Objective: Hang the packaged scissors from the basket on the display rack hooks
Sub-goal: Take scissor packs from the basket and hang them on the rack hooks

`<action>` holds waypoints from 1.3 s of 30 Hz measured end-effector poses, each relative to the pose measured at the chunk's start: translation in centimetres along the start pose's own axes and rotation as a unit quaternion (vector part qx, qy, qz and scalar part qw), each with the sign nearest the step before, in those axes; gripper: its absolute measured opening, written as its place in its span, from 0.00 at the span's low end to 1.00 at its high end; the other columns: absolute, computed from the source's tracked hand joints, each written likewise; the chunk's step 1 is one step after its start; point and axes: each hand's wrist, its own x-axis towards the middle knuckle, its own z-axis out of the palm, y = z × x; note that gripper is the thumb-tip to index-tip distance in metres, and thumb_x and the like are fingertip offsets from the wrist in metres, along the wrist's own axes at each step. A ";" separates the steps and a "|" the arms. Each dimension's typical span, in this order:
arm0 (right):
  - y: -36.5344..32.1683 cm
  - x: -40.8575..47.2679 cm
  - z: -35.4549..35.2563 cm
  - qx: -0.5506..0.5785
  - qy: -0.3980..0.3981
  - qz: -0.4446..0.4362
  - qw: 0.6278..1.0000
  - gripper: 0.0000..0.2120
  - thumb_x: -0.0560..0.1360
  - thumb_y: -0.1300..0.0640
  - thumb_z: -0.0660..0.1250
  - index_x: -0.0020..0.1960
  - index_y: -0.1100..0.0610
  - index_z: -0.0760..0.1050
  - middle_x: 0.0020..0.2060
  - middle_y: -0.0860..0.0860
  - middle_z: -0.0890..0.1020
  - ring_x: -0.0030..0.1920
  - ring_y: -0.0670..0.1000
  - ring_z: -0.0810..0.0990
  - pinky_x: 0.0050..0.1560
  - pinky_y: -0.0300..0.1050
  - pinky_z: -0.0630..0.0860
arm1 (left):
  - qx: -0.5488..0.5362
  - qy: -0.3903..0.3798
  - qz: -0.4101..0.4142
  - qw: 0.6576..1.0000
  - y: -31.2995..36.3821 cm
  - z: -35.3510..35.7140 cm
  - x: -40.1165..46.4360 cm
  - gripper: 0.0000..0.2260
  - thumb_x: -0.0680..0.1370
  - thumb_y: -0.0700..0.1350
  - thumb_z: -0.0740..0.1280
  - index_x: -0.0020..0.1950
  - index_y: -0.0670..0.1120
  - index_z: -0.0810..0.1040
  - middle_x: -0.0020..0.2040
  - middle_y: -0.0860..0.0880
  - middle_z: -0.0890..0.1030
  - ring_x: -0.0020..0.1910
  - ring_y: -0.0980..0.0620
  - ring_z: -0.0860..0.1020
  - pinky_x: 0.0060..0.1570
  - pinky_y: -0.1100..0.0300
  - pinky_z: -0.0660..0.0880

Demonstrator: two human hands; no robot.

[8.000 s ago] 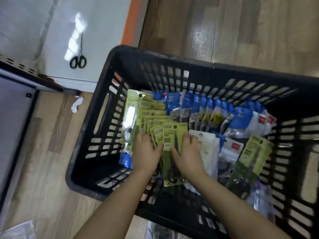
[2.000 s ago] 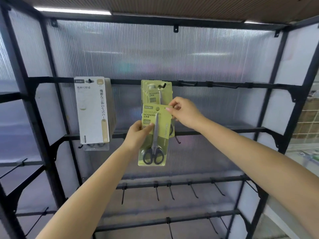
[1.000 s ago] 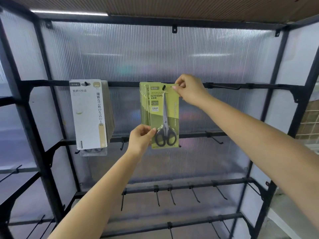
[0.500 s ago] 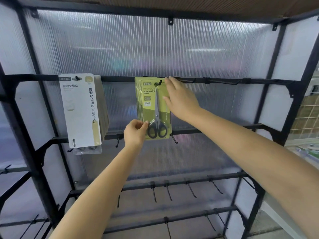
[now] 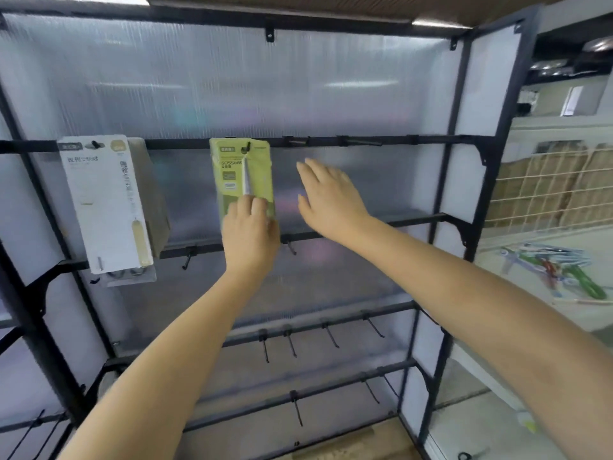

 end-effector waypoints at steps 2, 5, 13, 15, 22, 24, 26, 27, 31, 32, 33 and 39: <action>1.6 -3.6 0.3 0.009 0.002 0.020 1.000 0.26 0.77 0.57 0.61 0.72 0.65 0.62 0.69 0.61 0.67 0.69 0.60 0.67 0.68 0.52 0.62 | -0.023 -0.055 0.054 0.997 2.9 0.8 -2.0 0.08 0.67 0.38 0.66 0.43 0.36 0.76 0.42 0.37 0.78 0.37 0.38 0.77 0.34 0.51 0.73; 4.8 -10.5 1.1 0.001 -0.031 0.076 0.997 0.25 0.74 0.58 0.65 0.69 0.66 0.66 0.66 0.62 0.71 0.66 0.61 0.71 0.66 0.55 0.65 | -0.061 -0.161 0.111 0.979 8.5 2.2 -5.5 0.11 0.65 0.34 0.71 0.45 0.34 0.77 0.42 0.37 0.80 0.39 0.37 0.79 0.36 0.50 0.76; 13.0 -34.1 0.0 -0.044 -0.177 0.256 0.949 0.29 0.58 0.58 0.78 0.56 0.66 0.77 0.50 0.61 0.81 0.47 0.60 0.82 0.45 0.53 0.80 | -0.168 -0.388 0.145 0.894 25.2 5.0 -19.1 0.18 0.77 0.42 0.64 0.65 0.36 0.71 0.64 0.39 0.73 0.63 0.40 0.71 0.61 0.52 0.66; 13.9 -40.1 -1.6 -0.042 -0.215 0.307 0.926 0.28 0.60 0.58 0.77 0.57 0.66 0.76 0.51 0.61 0.81 0.48 0.61 0.82 0.46 0.53 0.79 | -0.189 -0.419 0.162 0.873 29.0 5.4 -23.1 0.20 0.79 0.45 0.59 0.70 0.40 0.66 0.68 0.43 0.70 0.67 0.44 0.67 0.63 0.56 0.62; 16.7 -55.6 -7.6 -0.070 -0.248 0.447 0.857 0.26 0.77 0.57 0.60 0.73 0.64 0.60 0.69 0.60 0.67 0.70 0.58 0.67 0.69 0.50 0.61 | -0.247 -0.514 0.211 0.794 39.2 4.9 -33.8 0.21 0.81 0.47 0.57 0.73 0.41 0.63 0.73 0.42 0.65 0.71 0.46 0.63 0.68 0.57 0.59; 17.2 -58.8 -8.5 -0.076 -0.256 0.482 0.834 0.26 0.78 0.56 0.58 0.73 0.63 0.59 0.70 0.59 0.67 0.70 0.56 0.66 0.69 0.49 0.60 | -0.265 -0.538 0.217 0.770 40.8 4.6 -36.3 0.20 0.80 0.45 0.59 0.71 0.39 0.65 0.71 0.41 0.67 0.71 0.45 0.64 0.68 0.57 0.59; 17.5 -61.4 -8.8 -0.074 -0.270 0.518 0.808 0.26 0.78 0.55 0.57 0.73 0.62 0.59 0.70 0.58 0.67 0.70 0.55 0.65 0.69 0.49 0.60 | -0.262 -0.563 0.235 0.747 41.7 4.7 -38.4 0.20 0.81 0.45 0.59 0.70 0.39 0.66 0.70 0.41 0.68 0.70 0.45 0.65 0.68 0.56 0.60; 17.5 -62.5 -8.8 -0.069 -0.280 0.533 0.795 0.25 0.79 0.54 0.56 0.73 0.62 0.58 0.70 0.57 0.66 0.71 0.55 0.64 0.70 0.49 0.60 | -0.253 -0.574 0.245 0.739 42.0 4.8 -39.2 0.20 0.81 0.45 0.58 0.71 0.39 0.66 0.70 0.42 0.68 0.69 0.45 0.65 0.68 0.56 0.60; 16.6 -66.1 -7.4 -0.025 -0.308 0.574 0.758 0.25 0.79 0.55 0.56 0.74 0.62 0.57 0.71 0.56 0.65 0.71 0.55 0.63 0.69 0.48 0.60 | -0.220 -0.602 0.254 0.724 42.5 6.7 -42.4 0.17 0.81 0.47 0.57 0.66 0.41 0.69 0.65 0.44 0.72 0.64 0.46 0.70 0.62 0.55 0.65; 16.3 -66.9 -6.6 -0.015 -0.309 0.581 0.753 0.25 0.79 0.55 0.56 0.73 0.62 0.58 0.70 0.57 0.66 0.70 0.55 0.64 0.69 0.48 0.62 | -0.205 -0.608 0.255 0.724 42.4 7.2 -43.1 0.16 0.81 0.47 0.57 0.65 0.42 0.71 0.63 0.45 0.74 0.63 0.47 0.71 0.59 0.56 0.66; 16.0 -67.9 -5.7 -0.002 -0.310 0.590 0.746 0.24 0.79 0.56 0.56 0.73 0.62 0.59 0.69 0.57 0.67 0.69 0.56 0.65 0.68 0.48 0.63 | -0.196 -0.616 0.256 0.718 42.3 7.8 -44.1 0.15 0.81 0.47 0.57 0.64 0.42 0.71 0.62 0.46 0.74 0.61 0.47 0.72 0.57 0.56 0.66; 14.4 -73.7 2.1 0.096 -0.333 0.646 0.681 0.25 0.80 0.55 0.57 0.74 0.61 0.57 0.69 0.55 0.67 0.68 0.52 0.68 0.65 0.43 0.66 | -0.181 -0.693 0.229 0.659 39.7 13.8 -51.2 0.04 0.79 0.41 0.61 0.48 0.41 0.73 0.44 0.47 0.75 0.49 0.45 0.75 0.42 0.59 0.64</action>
